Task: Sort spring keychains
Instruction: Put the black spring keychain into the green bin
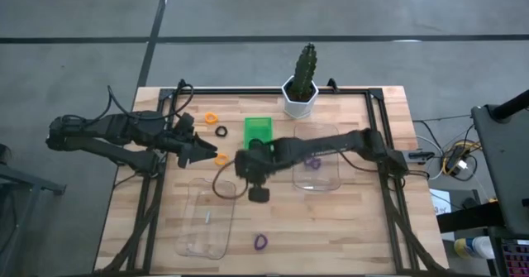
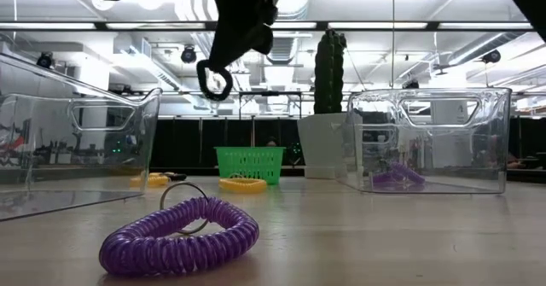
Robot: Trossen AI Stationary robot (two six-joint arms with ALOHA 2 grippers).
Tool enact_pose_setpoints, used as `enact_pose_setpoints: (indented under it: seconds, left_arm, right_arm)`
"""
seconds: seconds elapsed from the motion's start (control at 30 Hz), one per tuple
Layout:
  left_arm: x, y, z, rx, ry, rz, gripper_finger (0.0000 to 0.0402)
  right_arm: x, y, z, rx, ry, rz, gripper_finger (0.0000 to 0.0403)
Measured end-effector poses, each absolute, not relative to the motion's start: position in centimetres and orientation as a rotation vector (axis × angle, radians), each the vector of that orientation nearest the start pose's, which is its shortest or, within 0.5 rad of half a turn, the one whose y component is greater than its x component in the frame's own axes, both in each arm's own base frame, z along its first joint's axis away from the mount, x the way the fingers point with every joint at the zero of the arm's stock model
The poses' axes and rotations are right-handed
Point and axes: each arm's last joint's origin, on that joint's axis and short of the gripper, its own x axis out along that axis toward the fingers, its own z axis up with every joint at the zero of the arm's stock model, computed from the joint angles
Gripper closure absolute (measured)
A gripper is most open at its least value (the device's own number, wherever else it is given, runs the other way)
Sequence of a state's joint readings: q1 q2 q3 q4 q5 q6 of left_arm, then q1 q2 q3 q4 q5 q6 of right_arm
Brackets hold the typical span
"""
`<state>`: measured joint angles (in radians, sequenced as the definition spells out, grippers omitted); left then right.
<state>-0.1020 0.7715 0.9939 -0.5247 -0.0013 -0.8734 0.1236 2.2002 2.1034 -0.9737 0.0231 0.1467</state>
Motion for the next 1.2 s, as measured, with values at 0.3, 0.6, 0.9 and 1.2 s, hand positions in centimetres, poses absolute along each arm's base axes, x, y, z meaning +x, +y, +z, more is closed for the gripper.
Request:
enact_pose_setpoints:
  seconds: [0.3, 0.6, 0.9, 1.2]
  left_arm:
    - [14.8, -1.5, 37.1, -0.850, 0.326, 0.039, 0.0207]
    - [14.8, -1.5, 37.1, -0.850, 0.325, 0.038, 0.0207]
    - [14.8, -1.5, 37.2, -0.867, 0.325, 0.040, 0.0207]
    - [14.8, -1.5, 37.1, -0.870, 0.325, 0.041, 0.0207]
  right_arm:
    - [47.3, -2.3, 27.2, 0.177, 1.036, -0.199, 0.0390]
    - [48.0, -7.9, 23.1, 0.297, 1.116, -0.287, 0.0390]
    - [48.4, -9.1, 19.3, 0.327, 1.217, -0.318, 0.0390]
    - [48.4, -9.3, 19.1, 0.292, 1.218, -0.362, 0.0378]
